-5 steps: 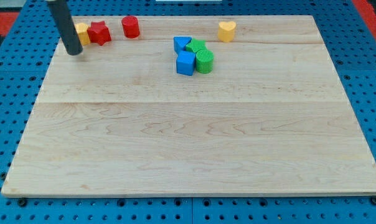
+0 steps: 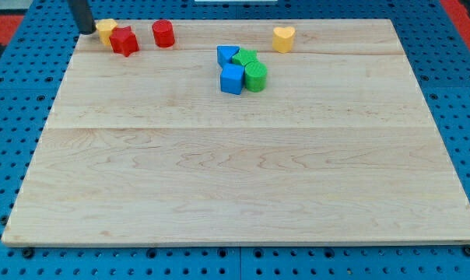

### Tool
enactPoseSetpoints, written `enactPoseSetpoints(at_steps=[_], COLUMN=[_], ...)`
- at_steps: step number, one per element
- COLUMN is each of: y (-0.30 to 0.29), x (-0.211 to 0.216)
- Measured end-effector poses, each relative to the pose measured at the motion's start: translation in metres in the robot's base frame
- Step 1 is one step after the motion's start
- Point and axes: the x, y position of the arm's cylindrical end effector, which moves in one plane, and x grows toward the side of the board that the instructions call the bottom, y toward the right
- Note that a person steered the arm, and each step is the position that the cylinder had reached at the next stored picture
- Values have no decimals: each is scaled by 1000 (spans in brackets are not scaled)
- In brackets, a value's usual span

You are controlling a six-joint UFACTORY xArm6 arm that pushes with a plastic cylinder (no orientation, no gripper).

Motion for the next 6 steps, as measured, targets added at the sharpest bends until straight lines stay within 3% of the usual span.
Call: enactPoseSetpoints(at_steps=[1, 2, 4, 5, 6], y=[49, 50, 86, 147, 238], x=[14, 33, 154, 208, 223])
